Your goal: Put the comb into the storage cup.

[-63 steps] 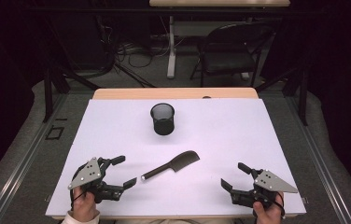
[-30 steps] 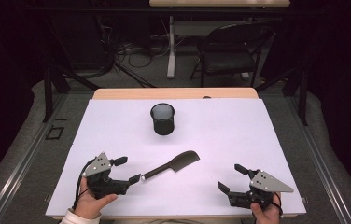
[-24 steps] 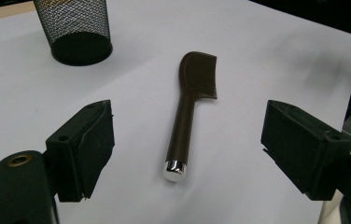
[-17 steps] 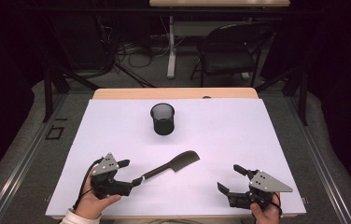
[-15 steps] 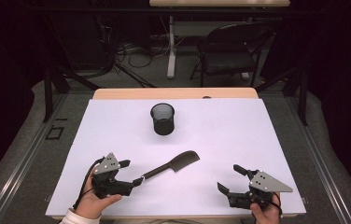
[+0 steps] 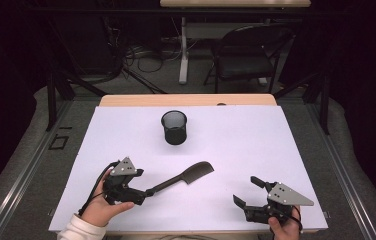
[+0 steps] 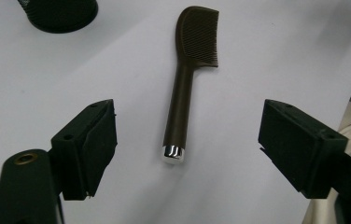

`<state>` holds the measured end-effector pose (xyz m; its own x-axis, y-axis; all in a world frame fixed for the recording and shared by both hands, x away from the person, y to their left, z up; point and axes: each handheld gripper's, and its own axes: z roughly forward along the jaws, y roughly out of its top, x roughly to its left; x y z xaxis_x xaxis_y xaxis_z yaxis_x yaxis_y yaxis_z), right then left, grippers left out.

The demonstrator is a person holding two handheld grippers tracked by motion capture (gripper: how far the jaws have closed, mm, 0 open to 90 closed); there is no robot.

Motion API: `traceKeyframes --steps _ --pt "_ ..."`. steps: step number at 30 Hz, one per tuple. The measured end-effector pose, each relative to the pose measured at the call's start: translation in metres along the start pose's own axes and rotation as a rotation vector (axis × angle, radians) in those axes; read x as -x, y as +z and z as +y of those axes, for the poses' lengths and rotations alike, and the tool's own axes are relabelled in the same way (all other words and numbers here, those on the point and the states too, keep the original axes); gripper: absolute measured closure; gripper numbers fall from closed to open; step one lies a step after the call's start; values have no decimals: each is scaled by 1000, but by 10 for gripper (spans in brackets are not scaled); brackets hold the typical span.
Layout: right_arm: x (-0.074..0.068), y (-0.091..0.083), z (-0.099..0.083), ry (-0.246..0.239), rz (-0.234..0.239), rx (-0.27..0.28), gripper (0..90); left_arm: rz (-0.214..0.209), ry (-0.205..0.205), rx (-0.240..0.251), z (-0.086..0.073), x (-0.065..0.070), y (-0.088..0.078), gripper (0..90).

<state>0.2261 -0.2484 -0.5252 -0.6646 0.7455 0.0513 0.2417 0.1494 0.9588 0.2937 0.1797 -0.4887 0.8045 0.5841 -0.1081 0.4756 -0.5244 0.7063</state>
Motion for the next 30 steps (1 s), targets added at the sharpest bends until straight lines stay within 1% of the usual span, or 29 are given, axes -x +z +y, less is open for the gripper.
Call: traceKeyframes --steps 3,4,6,8,9,10,14,16,20,24,27,30 --pt "0 0 0 1 -1 -6 144 -14 -7 -16 5 -2 1 203" --pt "0 1 0 3 0 -1 144 -22 -20 -26 8 -3 2 203" --pt "0 1 0 2 0 -1 144 -23 -17 -36 9 -5 2 203" --pt "0 1 0 2 1 -2 144 -30 -29 -58 14 -7 4 203" --pt "0 1 0 2 1 -2 144 -30 -29 -58 14 -7 4 203" --pt "0 1 -1 3 1 -4 144 -39 -34 -74 16 -7 5 203" --pt "1 1 -1 2 4 -3 144 -27 -29 -91 18 -8 7 223" --pt "1 1 -1 2 4 -10 144 -27 -42 -93 20 -10 8 223" --pt "1 1 -1 4 3 -11 144 -27 -50 -105 22 -12 8 223" --pt "1 1 -1 4 3 -16 144 -24 -55 -132 24 -15 9 224" --pt "1 2 -1 4 5 -16 144 -22 -55 -165 27 -17 9 228" --pt "1 2 -1 3 6 -17 144 -13 -56 -173 29 -18 9 228"
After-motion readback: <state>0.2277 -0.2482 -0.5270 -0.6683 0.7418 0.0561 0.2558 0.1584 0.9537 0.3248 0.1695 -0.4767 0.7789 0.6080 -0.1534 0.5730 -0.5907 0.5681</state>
